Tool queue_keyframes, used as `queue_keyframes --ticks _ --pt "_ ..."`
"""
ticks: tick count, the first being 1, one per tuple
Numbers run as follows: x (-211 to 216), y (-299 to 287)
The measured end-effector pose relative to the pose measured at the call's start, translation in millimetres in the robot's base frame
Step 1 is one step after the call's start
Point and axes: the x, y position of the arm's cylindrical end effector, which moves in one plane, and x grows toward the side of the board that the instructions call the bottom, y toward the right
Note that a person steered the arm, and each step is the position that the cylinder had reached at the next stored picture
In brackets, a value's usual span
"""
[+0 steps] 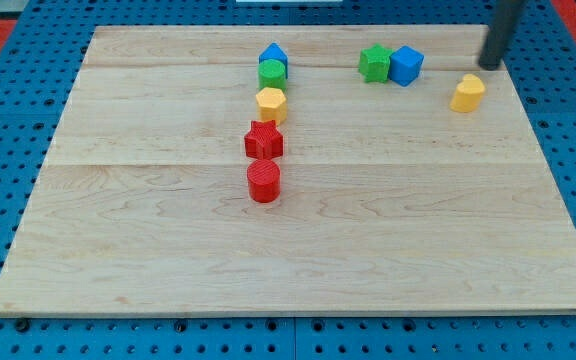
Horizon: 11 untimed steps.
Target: Slide the yellow heart parallel right to the red circle
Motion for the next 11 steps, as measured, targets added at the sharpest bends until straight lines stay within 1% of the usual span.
queue_keyframes --ticks 1,2,3,4,5,6,7,8,9,10,11 --pt "50.7 -32.9" --pt "93.2 -80.7" --pt "52.8 -26.2" --pt "18.3 6.3" --pt "16.1 -72.5" --pt "61.2 -165.1" --pt "113.2 -192.1" --pt "66.1 -175.0" --pt "56.1 -147.5" --pt "113.8 -138.4" --pt "166.1 -152.5"
